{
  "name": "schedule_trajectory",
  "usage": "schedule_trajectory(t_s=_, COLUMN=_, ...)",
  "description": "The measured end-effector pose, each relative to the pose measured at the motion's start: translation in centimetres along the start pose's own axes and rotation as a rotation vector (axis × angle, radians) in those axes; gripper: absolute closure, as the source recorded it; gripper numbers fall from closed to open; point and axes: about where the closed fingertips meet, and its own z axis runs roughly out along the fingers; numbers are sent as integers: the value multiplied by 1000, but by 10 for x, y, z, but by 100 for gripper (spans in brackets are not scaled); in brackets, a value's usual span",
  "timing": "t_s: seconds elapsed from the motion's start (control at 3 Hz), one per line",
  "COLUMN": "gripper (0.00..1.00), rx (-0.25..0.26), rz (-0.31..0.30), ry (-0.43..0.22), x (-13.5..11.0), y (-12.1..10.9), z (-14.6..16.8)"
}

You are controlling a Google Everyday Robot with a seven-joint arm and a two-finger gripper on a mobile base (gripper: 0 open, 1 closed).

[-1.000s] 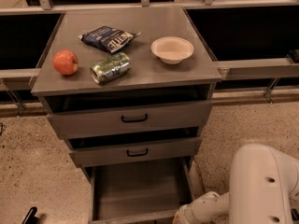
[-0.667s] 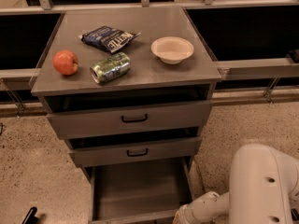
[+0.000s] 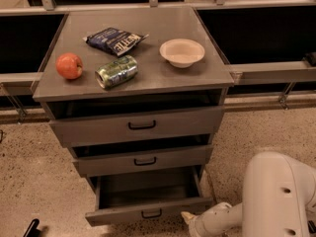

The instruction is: Close bottom drawer

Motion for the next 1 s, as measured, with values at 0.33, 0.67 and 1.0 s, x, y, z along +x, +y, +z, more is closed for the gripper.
schedule_trajectory(t_s=0.33, gripper=0, rx=0, rz=0, ry=0, x=0, y=0, z=0)
schedule_trajectory(t_s=0.67, gripper=16, rx=16, rz=-5, ry=-40, x=-8, y=-2, z=5)
schedule_trajectory(t_s=1.0, gripper=39, rx=54, rz=45, ry=-142, x=-17, y=-15, z=10)
